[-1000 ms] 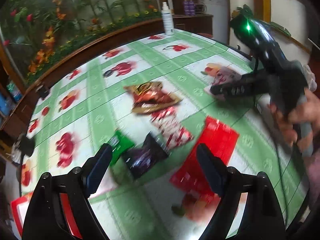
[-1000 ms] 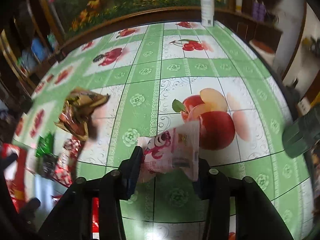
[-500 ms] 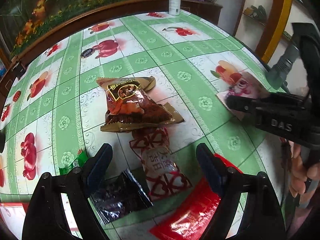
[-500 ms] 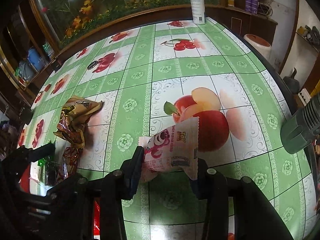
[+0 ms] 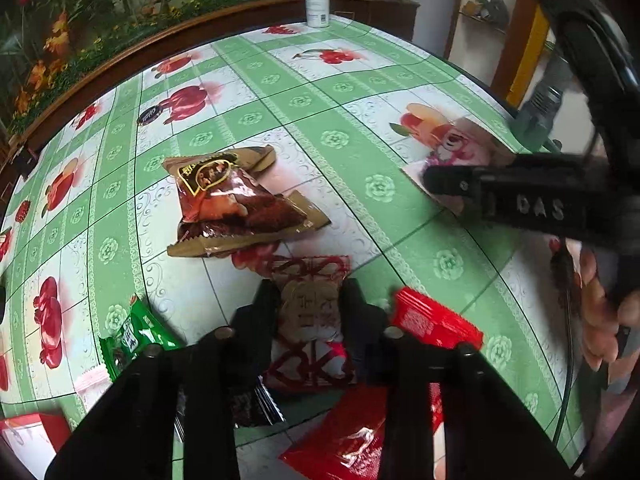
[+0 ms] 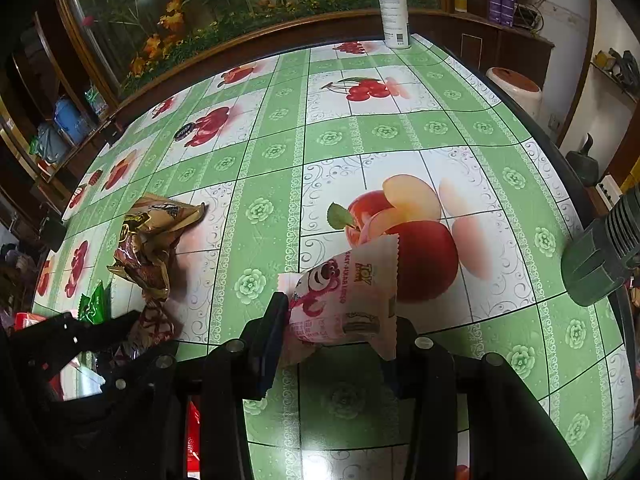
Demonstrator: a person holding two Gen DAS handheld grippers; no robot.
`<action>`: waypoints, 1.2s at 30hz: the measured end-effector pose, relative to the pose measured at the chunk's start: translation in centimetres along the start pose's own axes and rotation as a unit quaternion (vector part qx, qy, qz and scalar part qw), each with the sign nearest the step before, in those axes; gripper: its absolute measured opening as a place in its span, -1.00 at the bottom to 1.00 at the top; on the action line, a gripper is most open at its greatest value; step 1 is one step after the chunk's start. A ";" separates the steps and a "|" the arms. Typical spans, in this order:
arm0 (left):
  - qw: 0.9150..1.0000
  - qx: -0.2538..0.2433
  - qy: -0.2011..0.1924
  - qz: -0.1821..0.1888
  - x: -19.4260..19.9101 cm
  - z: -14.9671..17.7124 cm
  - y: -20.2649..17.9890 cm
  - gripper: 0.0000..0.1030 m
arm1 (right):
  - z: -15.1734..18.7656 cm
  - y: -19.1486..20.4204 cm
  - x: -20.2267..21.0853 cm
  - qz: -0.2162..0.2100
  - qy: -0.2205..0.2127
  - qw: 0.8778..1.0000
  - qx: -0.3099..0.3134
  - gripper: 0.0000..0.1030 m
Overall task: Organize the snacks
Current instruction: 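Grasp the red-and-white patterned packet with the left tool while the right tool holds the pink packet, then carry both packets over the white tray and open both tools to release them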
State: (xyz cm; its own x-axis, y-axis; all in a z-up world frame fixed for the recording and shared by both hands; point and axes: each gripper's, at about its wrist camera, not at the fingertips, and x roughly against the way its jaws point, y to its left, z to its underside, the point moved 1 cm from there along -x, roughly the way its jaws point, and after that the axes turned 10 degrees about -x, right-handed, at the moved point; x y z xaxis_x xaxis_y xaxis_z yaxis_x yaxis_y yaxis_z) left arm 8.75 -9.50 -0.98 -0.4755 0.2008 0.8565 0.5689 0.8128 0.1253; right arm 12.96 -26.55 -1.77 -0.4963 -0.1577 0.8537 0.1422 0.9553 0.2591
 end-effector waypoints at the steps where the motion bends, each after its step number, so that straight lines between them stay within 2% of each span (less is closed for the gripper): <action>1: 1.000 0.000 -0.002 -0.001 0.2 0.2 -0.1 -0.47 | 0.0 0.0 0.0 0.000 0.000 1.000 0.000 -0.16; 4: 1.000 0.000 -0.008 -0.004 0.6 0.7 -0.2 -0.50 | 0.0 -0.2 0.1 -0.006 0.004 1.000 -0.003 -0.16; 9: 1.000 0.004 -0.028 -0.009 2.0 1.3 -0.2 -0.50 | -0.5 -1.5 0.3 -0.066 0.026 0.997 -0.043 -0.22; 13: 0.998 0.014 -0.052 -0.012 3.9 1.9 0.0 -0.50 | -0.8 -2.3 0.6 -0.146 0.047 0.985 -0.078 -0.23; 18: 0.996 0.040 -0.077 -0.018 6.5 3.6 0.6 -0.50 | -0.7 -2.2 0.8 -0.201 0.064 0.973 -0.094 -0.23; 22: 0.993 0.065 -0.098 -0.021 8.6 5.5 1.3 -0.50 | -0.6 -1.6 1.3 -0.228 0.061 0.968 -0.090 -0.23; 27: 0.989 0.077 -0.117 -0.052 12.1 8.8 1.4 -0.50 | -0.2 -0.4 1.6 -0.231 0.051 0.969 -0.068 -0.23; 34: 0.978 0.124 -0.144 -0.084 17.1 15.0 2.7 -0.50 | 0.7 1.6 2.1 -0.186 -0.007 0.982 -0.028 -0.23; 36: 0.974 0.142 -0.147 -0.096 18.1 16.7 3.1 -0.50 | 0.8 1.7 1.9 -0.182 -0.012 0.983 -0.037 -0.23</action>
State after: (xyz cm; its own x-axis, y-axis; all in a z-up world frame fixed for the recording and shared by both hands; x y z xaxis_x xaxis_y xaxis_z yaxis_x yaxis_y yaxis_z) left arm -9.33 5.81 6.58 -0.7503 0.1432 0.6454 0.2611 0.9611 0.0903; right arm 11.58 -24.99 -0.09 -0.5466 -0.4785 0.6872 0.0134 0.8156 0.5785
